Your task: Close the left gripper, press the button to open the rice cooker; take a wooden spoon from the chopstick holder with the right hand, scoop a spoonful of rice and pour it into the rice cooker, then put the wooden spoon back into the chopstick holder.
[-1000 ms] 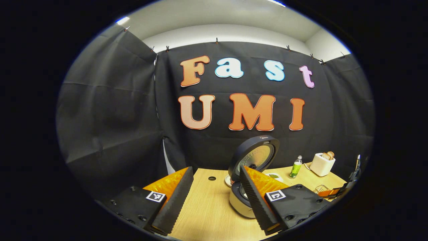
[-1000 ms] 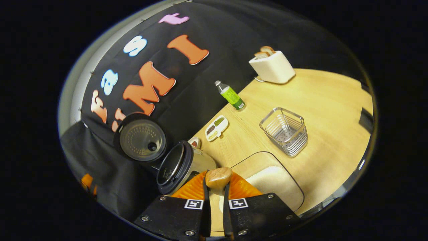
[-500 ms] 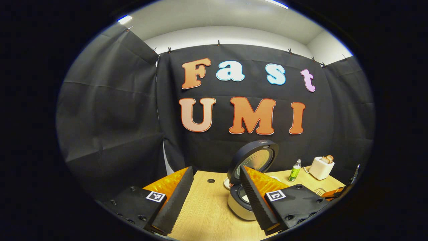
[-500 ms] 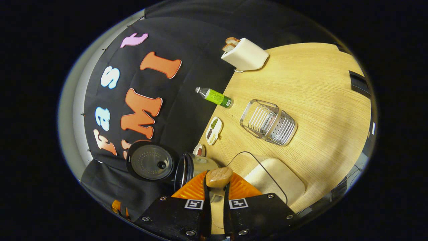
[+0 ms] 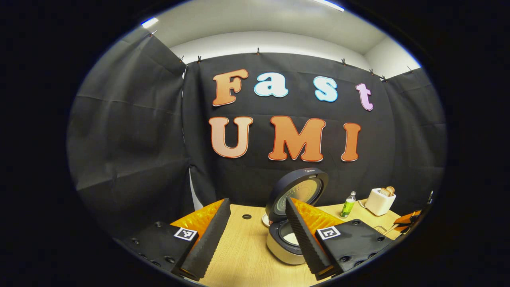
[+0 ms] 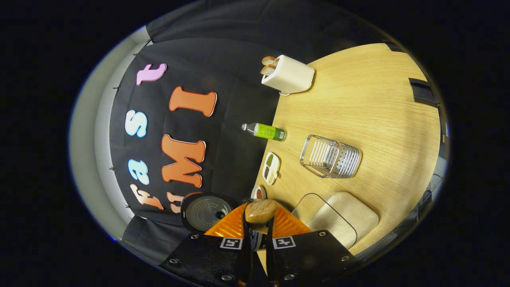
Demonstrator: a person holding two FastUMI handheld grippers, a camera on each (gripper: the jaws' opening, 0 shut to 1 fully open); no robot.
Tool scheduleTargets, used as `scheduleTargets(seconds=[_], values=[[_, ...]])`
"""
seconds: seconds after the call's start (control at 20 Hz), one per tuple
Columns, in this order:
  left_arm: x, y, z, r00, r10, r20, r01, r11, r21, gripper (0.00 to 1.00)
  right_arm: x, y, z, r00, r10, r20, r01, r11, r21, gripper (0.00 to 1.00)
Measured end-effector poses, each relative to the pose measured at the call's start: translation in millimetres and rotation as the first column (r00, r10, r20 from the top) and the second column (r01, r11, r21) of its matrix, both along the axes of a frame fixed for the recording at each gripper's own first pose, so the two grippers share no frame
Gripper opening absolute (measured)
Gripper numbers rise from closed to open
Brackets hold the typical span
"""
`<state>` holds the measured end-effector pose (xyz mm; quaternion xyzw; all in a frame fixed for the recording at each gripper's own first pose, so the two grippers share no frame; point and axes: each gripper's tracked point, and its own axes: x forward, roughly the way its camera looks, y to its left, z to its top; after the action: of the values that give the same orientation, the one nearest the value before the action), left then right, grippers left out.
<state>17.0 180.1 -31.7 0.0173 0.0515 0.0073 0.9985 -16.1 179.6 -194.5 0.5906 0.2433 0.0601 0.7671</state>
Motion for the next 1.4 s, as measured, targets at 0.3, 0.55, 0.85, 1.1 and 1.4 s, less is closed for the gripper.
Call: scheduleTargets(seconds=[0.3, 0.55, 0.85, 1.1, 1.4], values=[[15.0, -2.2, 2.9, 1.000, -0.003, 0.006, 0.003, 0.999, -0.039, 0.94, 24.8, 6.7, 43.9, 1.000, -0.007, 0.027, 0.005, 0.997, 0.071, 0.13], [23.2, -3.7, 3.8, 1.000, 0.000, 0.011, 0.000, 1.000, -0.024, 0.94, 53.7, 24.2, 86.1, 0.996, 0.014, 0.084, -0.021, 0.996, 0.083, 0.13], [25.5, -3.8, -0.9, 1.000, 0.010, 0.000, -0.010, 0.999, -0.035, 0.94, 94.4, 58.2, 126.4, 0.988, 0.052, 0.142, -0.065, 0.994, 0.086, 0.13], [26.4, -4.4, -3.1, 1.000, 0.006, -0.006, -0.007, 0.999, -0.032, 0.91, 123.9, 83.6, 146.0, 0.982, 0.078, 0.172, -0.086, 0.995, 0.043, 0.13], [30.6, -2.9, -4.6, 1.000, -0.003, -0.008, 0.003, 1.000, -0.021, 0.96, 150.6, 116.2, 164.6, 0.972, 0.104, 0.210, -0.106, 0.994, -0.001, 0.13]])
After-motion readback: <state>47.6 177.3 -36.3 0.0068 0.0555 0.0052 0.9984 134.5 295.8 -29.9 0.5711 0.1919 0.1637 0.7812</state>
